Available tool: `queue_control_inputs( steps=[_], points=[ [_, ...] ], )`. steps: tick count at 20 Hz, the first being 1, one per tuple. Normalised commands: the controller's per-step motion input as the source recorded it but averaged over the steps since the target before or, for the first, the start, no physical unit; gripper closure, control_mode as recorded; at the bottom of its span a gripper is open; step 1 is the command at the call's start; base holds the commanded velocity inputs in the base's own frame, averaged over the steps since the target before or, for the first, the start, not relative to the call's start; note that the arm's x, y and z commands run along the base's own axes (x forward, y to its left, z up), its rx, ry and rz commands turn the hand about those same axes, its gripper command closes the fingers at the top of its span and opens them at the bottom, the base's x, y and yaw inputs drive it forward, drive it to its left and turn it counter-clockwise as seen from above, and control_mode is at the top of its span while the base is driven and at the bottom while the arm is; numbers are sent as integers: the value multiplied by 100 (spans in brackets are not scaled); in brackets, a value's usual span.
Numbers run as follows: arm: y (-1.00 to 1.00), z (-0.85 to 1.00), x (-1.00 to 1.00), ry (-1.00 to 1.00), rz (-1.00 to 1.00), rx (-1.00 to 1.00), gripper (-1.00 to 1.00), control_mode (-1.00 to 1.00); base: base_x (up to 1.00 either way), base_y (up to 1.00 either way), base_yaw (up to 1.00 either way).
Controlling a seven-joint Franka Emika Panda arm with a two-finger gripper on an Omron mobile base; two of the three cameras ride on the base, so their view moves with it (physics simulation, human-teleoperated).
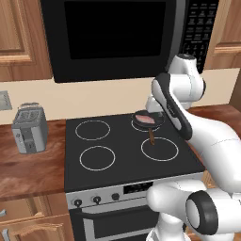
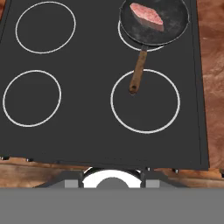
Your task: Pick up the pan with the steak in it and place it on the dining table. Then place the steak on the plate.
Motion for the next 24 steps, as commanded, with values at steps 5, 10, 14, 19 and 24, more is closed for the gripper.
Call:
queue_control_inputs(
  steps=[5,10,14,19,24],
  points=[
    [-1,-13,0,-4,0,0,-100,-100,0,0,0],
    [-5,-33,0,-14,0,0,-100,-100,0,0,0],
    [-5,-40,0,-13,0,0,-100,-100,0,0,0],
    [-12,-34,7,-13,0,0,-100,-100,0,0,0],
    [-12,-29,26,-11,0,0,-100,-100,0,0,0]
  ],
)
